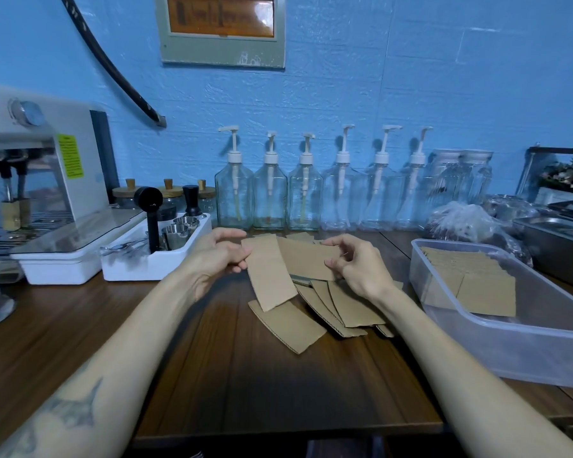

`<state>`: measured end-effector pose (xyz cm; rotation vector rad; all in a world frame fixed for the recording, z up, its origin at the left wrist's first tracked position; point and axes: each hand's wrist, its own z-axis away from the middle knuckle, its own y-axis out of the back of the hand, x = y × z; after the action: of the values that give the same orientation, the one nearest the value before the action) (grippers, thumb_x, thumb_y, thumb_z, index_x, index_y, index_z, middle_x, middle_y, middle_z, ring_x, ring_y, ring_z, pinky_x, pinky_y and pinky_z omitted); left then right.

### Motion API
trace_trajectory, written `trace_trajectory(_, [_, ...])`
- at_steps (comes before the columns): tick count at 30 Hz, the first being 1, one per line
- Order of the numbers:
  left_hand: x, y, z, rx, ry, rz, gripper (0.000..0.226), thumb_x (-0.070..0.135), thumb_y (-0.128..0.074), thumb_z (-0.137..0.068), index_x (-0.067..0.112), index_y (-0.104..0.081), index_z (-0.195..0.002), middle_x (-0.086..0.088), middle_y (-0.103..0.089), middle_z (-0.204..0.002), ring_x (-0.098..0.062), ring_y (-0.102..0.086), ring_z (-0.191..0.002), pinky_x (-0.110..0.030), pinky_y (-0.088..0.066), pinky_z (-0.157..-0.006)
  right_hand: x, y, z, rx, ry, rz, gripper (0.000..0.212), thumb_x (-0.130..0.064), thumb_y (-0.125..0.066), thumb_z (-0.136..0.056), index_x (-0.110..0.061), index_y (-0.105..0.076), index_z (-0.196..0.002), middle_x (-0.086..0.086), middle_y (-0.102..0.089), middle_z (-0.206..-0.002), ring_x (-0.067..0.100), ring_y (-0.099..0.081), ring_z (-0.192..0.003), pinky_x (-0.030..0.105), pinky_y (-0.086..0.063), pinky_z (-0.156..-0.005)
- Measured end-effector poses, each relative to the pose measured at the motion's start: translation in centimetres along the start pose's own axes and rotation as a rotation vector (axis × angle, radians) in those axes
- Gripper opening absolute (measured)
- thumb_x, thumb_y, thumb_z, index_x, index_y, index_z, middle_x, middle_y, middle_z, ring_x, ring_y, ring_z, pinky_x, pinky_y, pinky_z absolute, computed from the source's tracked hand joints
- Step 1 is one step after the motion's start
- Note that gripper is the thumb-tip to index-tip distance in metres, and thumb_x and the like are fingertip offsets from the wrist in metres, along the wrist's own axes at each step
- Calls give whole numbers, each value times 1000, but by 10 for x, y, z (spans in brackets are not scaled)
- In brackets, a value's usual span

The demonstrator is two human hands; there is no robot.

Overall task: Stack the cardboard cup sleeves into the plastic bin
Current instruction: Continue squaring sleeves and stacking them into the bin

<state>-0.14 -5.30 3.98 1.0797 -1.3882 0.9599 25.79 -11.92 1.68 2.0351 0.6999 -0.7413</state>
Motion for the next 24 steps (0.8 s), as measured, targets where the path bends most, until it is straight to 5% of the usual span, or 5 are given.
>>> trace_trajectory(7, [1, 3, -5, 137, -37, 93, 25, -5, -59, -93, -1, -60, -117, -16, -69, -84, -18, -66, -68, -23, -60, -62, -2, -2, 1, -52, -11, -41, 28, 1, -65, -90, -18, -69, -110, 4, -56, -66, 20, -59, -64, 44, -57, -86])
trace_trajectory(10, [-4, -6, -5, 118, 1, 115, 21, -1, -60, -94, 0, -58, -114, -20, -72, -96, -24, -74, -78, -28, -62, -69, -3, -3, 1, -66, -28, -89, 29, 3, -60, -93, -13, -68, -116, 2, -59, -71, 14, -61, -59, 29, -59, -71])
trace_trajectory(17, [-28, -23, -10, 131, -95, -460, 21, 27, -78, -83, 13, -63, -87, -4, -64, -83, -18, -60, -78, -37, -50, -78, -10, -4, 6, -163, -24, -198, 13, -24, -58, -99, -21, -68, -107, 15, -69, -85, 10, -62, -59, 22, -55, -68])
trace_trajectory(20, [-31, -23, -8, 83, -124, -650, 28, 38, -77, -81, 18, -58, -81, 5, -59, -81, -15, -56, -80, -31, -43, -68, -11, -6, 7, -226, 17, -146, 25, -13, -71, -91, -21, -63, -113, 11, -62, -76, 15, -63, -65, 23, -54, -67])
trace_trajectory(24, [-30, -25, -7, -9, -216, -652, 61, 37, -73, -86, 24, -39, -134, 1, -57, -112, -18, -59, -100, -34, -47, -89, -12, -8, 6, -231, 46, -137, 36, 7, -68, -87, -17, -63, -113, 16, -55, -77, 18, -57, -63, 18, -51, -60])
